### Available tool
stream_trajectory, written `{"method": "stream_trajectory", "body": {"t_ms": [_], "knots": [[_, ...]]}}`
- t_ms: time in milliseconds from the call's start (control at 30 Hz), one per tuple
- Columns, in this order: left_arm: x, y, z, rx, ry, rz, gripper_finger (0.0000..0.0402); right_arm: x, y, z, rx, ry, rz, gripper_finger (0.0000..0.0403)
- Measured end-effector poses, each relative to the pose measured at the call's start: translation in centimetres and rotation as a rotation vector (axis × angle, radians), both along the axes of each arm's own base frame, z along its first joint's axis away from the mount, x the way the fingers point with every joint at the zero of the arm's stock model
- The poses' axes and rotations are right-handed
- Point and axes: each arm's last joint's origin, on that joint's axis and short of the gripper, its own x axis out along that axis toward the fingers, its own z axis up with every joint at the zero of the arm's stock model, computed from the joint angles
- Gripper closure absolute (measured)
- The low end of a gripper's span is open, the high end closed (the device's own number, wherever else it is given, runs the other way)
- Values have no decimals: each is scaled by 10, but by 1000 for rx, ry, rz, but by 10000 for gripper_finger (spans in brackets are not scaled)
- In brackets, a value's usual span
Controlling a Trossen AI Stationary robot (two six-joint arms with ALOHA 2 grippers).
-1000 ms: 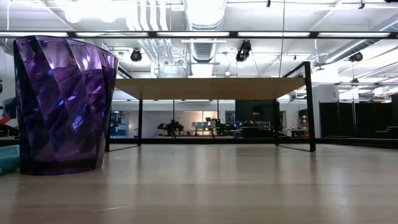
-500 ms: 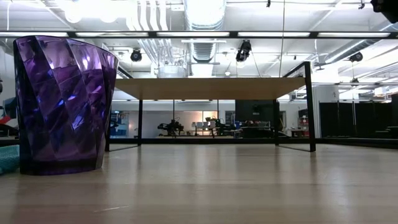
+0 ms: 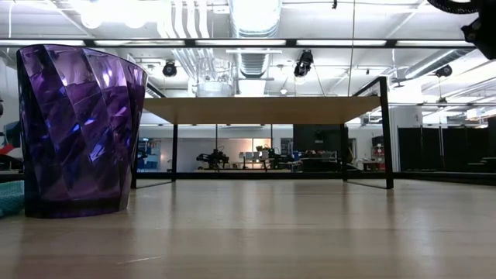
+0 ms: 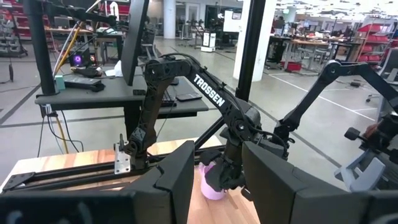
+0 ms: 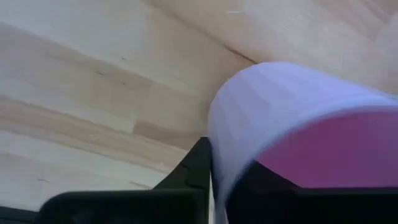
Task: Stack small to large cups/mugs on shelf
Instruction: Put the pink mug on the shelf
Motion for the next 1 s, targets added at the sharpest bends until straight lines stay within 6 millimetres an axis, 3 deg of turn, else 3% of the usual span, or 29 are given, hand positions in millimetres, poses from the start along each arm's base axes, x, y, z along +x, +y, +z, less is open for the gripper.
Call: {"method": "stream_trajectory", "body": {"t_ms": [267,500,800,1000], "knots": [[0,0,0,-1,2,0,279,5,-2,18,38,-40,144,392],[0,0,0,-22,10,1,279,30,-18,56,4,-219,262,393],[0,0,-1,-48,25,4,279,65,-71,116,-48,-290,466,394],[0,0,-1,-44,28,5,279,82,-109,159,-174,-384,675,394]]}}
